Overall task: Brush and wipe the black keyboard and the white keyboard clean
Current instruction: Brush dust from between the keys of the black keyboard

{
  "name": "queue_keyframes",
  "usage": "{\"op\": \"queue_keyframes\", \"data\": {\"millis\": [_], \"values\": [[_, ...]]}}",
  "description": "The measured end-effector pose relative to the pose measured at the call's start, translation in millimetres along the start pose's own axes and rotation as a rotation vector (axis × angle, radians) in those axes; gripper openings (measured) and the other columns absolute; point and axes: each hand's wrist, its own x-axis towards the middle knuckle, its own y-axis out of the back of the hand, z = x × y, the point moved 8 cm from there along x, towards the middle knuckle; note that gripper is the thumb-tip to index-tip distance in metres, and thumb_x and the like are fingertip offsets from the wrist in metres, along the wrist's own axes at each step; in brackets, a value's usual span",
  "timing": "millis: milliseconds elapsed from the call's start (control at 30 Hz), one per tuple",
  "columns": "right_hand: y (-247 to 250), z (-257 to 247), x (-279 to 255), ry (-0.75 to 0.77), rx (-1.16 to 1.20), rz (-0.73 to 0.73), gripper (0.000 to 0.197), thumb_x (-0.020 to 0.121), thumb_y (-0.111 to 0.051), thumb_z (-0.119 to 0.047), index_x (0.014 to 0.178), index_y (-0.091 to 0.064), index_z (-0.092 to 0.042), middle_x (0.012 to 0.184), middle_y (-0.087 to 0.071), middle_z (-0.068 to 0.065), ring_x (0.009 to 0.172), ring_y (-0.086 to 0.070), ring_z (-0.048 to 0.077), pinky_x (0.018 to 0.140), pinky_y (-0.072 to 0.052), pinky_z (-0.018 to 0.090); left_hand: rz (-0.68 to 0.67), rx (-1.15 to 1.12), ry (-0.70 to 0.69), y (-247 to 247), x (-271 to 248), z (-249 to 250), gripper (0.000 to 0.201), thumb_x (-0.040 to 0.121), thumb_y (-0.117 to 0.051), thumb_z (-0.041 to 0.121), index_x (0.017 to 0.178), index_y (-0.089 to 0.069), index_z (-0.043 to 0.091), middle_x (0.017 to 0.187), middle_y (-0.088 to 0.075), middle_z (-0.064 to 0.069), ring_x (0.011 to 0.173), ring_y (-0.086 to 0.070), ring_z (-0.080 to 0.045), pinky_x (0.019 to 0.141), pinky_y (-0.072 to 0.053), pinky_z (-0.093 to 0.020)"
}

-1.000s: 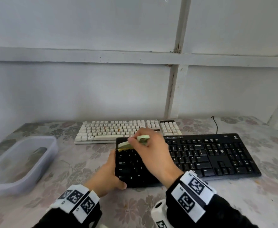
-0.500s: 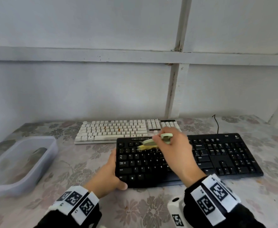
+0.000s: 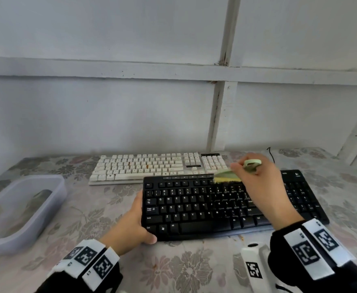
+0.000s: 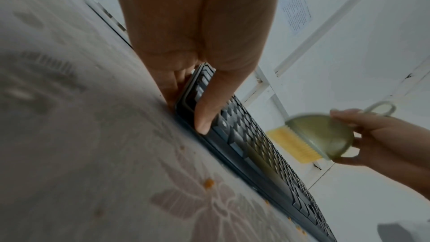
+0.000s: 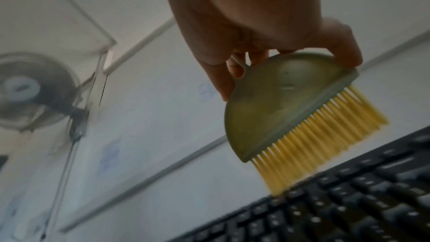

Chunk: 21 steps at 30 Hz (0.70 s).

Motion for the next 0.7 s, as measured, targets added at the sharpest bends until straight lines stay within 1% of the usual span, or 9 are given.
{"op": "queue_keyframes", "data": {"millis": [133, 233, 333, 367, 400, 467, 533, 633, 700], "values": [[-24.4, -15.3, -12.5, -0.005, 0.239, -0.172, 0.014, 0.086, -0.065, -0.024, 0.080, -0.064, -0.011, 0.072, -0.062, 0.001, 0.057, -0.051, 0.000, 0.056, -0.040, 0.011, 0.004, -0.009, -0.004, -0.4, -0.2, 0.6, 0.108, 0.066, -0.066, -0.015, 0.118, -0.011, 0.063, 0.115, -0.058, 0.006, 0.102, -0.060, -0.015, 0.086, -0.053, -0.032], [-23.6, -0.3, -10.8, -0.024, 0.154, -0.149, 0.019, 0.086, -0.065, -0.022, 0.072, -0.059, -0.011, 0.074, -0.061, 0.010, 0.064, -0.052, 0.011, 0.061, -0.042, 0.019, 0.004, -0.008, -0.008, 0.9, -0.6, 1.9, 0.105, 0.067, -0.065, -0.016, 0.115, -0.015, 0.064, 0.112, -0.060, 0.004, 0.101, -0.060, -0.016, 0.084, -0.053, -0.031], [3.4, 13.6, -0.2, -0.012, -0.045, -0.014, 0.015, 0.084, -0.065, -0.028, 0.071, -0.059, -0.025, 0.076, -0.063, -0.001, 0.073, -0.059, 0.016, 0.074, -0.049, 0.037, 0.005, 0.004, -0.003, 0.7, -0.7, 1.8, 0.104, 0.067, -0.064, -0.016, 0.120, -0.016, 0.060, 0.111, -0.061, 0.000, 0.102, -0.060, -0.020, 0.083, -0.053, -0.034], [10.4, 13.3, 2.1, 0.009, -0.053, 0.019, 0.015, 0.084, -0.065, -0.028, 0.071, -0.058, -0.028, 0.079, -0.063, -0.003, 0.077, -0.060, 0.016, 0.078, -0.050, 0.037, 0.004, 0.004, 0.000, 0.5, -0.7, 1.1, 0.105, 0.067, -0.065, -0.015, 0.120, -0.015, 0.060, 0.111, -0.061, 0.000, 0.102, -0.060, -0.020, 0.084, -0.053, -0.034], [13.2, 10.3, 2.7, 0.024, -0.001, 0.020, 0.015, 0.084, -0.066, -0.026, 0.071, -0.058, -0.027, 0.080, -0.062, -0.004, 0.076, -0.060, 0.012, 0.077, -0.051, 0.028, 0.008, 0.005, 0.001, 0.7, -0.9, 0.8, 0.106, 0.067, -0.065, -0.015, 0.118, -0.014, 0.062, 0.111, -0.061, 0.001, 0.101, -0.060, -0.019, 0.084, -0.052, -0.034], [5.7, 3.7, -1.1, 0.020, 0.158, -0.067, 0.014, 0.085, -0.066, -0.023, 0.073, -0.060, -0.019, 0.077, -0.061, -0.002, 0.065, -0.055, 0.005, 0.064, -0.046, 0.013, 0.015, 0.012, -0.003, 1.7, -1.4, 0.1, 0.106, 0.067, -0.066, -0.013, 0.116, -0.012, 0.064, 0.110, -0.063, 0.002, 0.100, -0.061, -0.017, 0.085, -0.052, -0.034], [-2.9, 4.0, -5.7, 0.001, 0.201, -0.148, 0.015, 0.085, -0.066, -0.024, 0.074, -0.060, -0.016, 0.073, -0.059, -0.003, 0.061, -0.051, 0.001, 0.061, -0.042, 0.013, 0.018, 0.017, -0.014, 1.5, -1.9, 1.5, 0.107, 0.067, -0.066, -0.013, 0.111, -0.012, 0.068, 0.110, -0.063, 0.003, 0.100, -0.061, -0.015, 0.082, -0.053, -0.031], [6.5, 19.9, 0.1, -0.032, 0.134, -0.127, 0.015, 0.086, -0.065, -0.022, 0.073, -0.058, -0.017, 0.068, -0.056, -0.005, 0.051, -0.047, -0.002, 0.055, -0.041, 0.012, 0.013, 0.013, -0.006, 0.4, -2.8, 3.1, 0.104, 0.068, -0.065, -0.014, 0.107, -0.014, 0.068, 0.112, -0.062, 0.000, 0.102, -0.060, -0.017, 0.081, -0.052, -0.031], [25.4, 36.6, 10.8, -0.056, -0.032, -0.041, 0.015, 0.085, -0.065, -0.024, 0.073, -0.056, -0.023, 0.077, -0.059, -0.002, 0.064, -0.054, 0.005, 0.067, -0.049, 0.021, 0.014, 0.007, -0.005, 0.9, -2.4, 3.3, 0.104, 0.065, -0.067, -0.011, 0.107, -0.016, 0.069, 0.112, -0.062, -0.004, 0.104, -0.060, -0.023, 0.086, -0.051, -0.038]]}}
